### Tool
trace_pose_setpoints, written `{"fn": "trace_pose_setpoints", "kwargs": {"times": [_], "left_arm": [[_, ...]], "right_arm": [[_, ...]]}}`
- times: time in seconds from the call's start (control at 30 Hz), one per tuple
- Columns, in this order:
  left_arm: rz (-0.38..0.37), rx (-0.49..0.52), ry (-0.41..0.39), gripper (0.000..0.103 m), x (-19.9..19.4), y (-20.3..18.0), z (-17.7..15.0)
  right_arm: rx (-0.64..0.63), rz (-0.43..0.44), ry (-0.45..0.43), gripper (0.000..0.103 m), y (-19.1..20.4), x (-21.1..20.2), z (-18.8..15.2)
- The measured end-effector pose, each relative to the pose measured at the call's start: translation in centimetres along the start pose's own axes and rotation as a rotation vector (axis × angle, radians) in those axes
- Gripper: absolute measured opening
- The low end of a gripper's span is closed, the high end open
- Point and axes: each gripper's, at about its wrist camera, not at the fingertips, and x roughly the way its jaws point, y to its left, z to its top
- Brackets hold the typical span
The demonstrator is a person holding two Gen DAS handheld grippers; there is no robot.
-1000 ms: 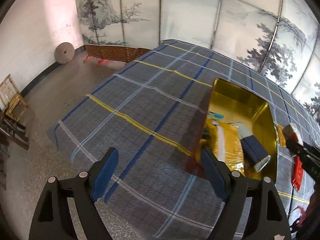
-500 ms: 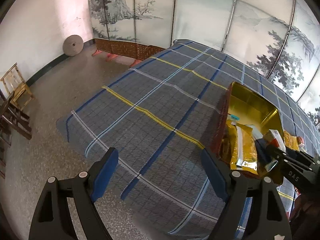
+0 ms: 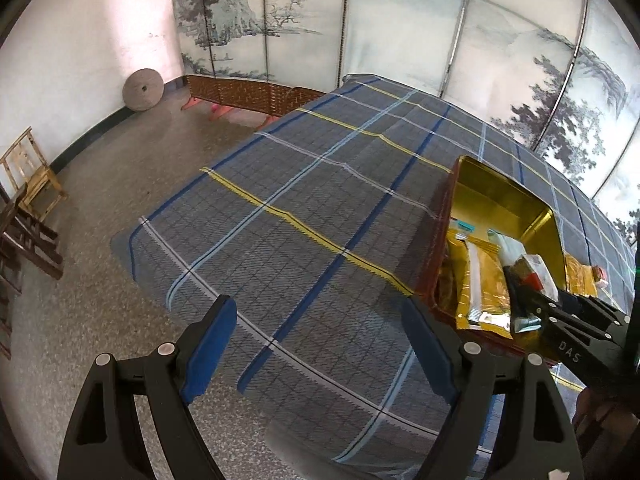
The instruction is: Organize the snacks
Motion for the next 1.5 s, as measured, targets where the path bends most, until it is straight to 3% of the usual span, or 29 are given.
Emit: {"fn": "trace_pose_setpoints", "kwargs": {"times": [0.1, 0.2, 0.43, 0.6, 0.9, 1.03, 1.2, 1.5], "left_arm": [[-0.01, 0.012, 0.003, 0.082, -0.1, -0.8, -0.1], [-0.016, 0.024, 0.006, 0.082, -0.2, -1.4, -0.1], [-0.029, 0.043, 0.004, 0.082, -0.3, -2.6, -0.3], [-0.05, 0.064, 0.003, 0.082, -0.3, -3.8, -0.3], [-0.103, 0.123, -0.001, 0.082, -0.2, -7.0, -0.3], [-0.123, 0.149, 0.005, 0.082, 0.0, -8.5, -0.4], [-0.139, 0.181, 0.006, 0.082, 0.0, -9.9, -0.7], [-0.155, 0.223, 0.004, 0.082, -0.2, -12.0, -0.8]], "right_arm": [[-0.014, -0.008, -0.006, 0.039, 0.1, -0.2, 0.0], [-0.022, -0.019, -0.017, 0.057, 0.1, -0.7, 0.1], [0.008, -0.037, -0.058, 0.057, -1.3, -2.7, 0.0], [0.097, -0.084, -0.079, 0.057, -4.9, -4.9, -0.9], [0.31, -0.323, -0.003, 0.057, -15.5, -6.2, -4.6], [0.404, -0.376, 0.052, 0.057, -18.7, -5.8, -6.6], [0.477, -0.389, 0.098, 0.057, -20.0, -4.7, -8.2], [0.509, -0.416, 0.086, 0.06, -20.0, -4.0, -8.9]]}}
